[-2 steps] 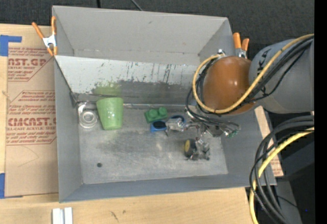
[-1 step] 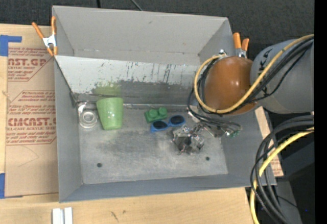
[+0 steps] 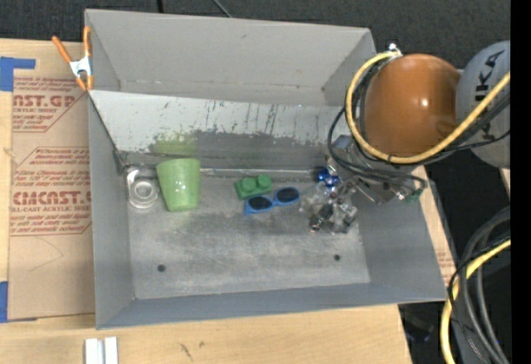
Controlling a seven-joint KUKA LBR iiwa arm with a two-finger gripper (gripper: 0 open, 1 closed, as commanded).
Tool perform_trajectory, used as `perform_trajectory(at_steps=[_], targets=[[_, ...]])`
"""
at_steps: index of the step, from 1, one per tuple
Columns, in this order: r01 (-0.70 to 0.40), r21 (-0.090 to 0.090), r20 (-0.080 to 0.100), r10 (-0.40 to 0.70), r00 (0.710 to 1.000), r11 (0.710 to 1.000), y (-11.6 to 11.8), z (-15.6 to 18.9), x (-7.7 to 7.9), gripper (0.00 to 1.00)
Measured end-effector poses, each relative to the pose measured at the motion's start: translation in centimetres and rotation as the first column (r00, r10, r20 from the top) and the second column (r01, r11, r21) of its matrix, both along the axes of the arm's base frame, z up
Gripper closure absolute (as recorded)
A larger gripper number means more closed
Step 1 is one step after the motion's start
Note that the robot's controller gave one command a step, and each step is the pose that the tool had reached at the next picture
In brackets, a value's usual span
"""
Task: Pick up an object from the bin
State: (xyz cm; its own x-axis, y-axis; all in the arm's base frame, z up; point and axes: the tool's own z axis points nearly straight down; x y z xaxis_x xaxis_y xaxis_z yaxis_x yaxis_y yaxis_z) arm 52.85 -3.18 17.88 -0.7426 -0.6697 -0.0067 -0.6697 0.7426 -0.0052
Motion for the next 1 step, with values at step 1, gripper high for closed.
perform_trajectory(at_steps=[1], targets=[[-0.02,0.0,0.0,0.02,1.0,1.0,0.04,5.48,0.72,1.0]])
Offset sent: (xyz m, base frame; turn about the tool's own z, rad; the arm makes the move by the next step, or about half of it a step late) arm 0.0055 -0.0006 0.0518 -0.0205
